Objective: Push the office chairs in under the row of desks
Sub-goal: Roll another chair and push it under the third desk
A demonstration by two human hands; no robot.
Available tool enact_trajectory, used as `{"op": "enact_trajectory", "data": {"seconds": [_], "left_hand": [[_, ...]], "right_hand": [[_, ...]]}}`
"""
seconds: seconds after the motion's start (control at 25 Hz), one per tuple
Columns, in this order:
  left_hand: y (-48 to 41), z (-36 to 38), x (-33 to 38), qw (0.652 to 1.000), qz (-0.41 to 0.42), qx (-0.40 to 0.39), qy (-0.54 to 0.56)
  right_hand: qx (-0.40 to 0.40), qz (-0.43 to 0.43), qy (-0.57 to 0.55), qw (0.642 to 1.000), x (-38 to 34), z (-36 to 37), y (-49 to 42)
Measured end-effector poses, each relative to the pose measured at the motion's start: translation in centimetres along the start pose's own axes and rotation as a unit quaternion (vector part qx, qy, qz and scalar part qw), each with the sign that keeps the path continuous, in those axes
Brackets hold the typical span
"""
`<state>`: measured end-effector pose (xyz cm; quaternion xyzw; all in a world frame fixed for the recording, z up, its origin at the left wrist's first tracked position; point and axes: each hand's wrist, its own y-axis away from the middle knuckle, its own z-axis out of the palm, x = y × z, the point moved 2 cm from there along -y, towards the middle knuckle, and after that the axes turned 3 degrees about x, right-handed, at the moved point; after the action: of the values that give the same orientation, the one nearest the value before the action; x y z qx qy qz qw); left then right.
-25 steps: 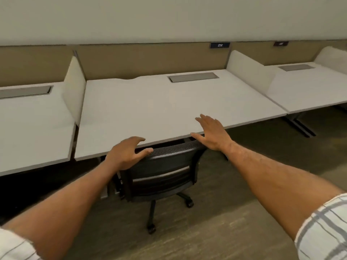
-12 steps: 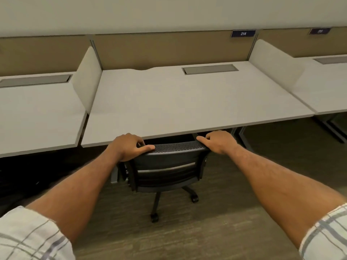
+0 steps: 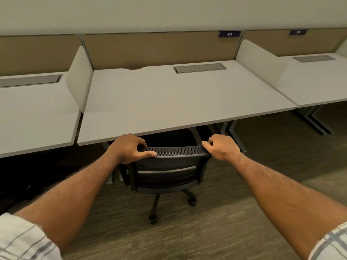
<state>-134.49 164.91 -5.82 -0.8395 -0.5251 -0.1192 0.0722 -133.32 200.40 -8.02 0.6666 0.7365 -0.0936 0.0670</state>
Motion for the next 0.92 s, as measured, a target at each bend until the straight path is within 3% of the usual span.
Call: {"op": "enact_trajectory", "data": {"seconds": [0.32,0.56,0.92], "left_hand": [[-2.4,-0.4,1.9,0.999,0.035,0.020,0.027],[-6.9,1.9,5.7,0.993,-0.046,-0.070,0.084],[-14.0,4.5,13.2,0.989,-0.110,-0.052,0.080]], "right_hand": [[0.023,0.039,-0.013,0.999,2.9,-1.2,1.1],[0.022,-0.005,0.000,1.000,9.0,-2.4,-2.5],[-0.027,-0.055,0.015,0.998,19.6,-3.9,-10.6]]}}
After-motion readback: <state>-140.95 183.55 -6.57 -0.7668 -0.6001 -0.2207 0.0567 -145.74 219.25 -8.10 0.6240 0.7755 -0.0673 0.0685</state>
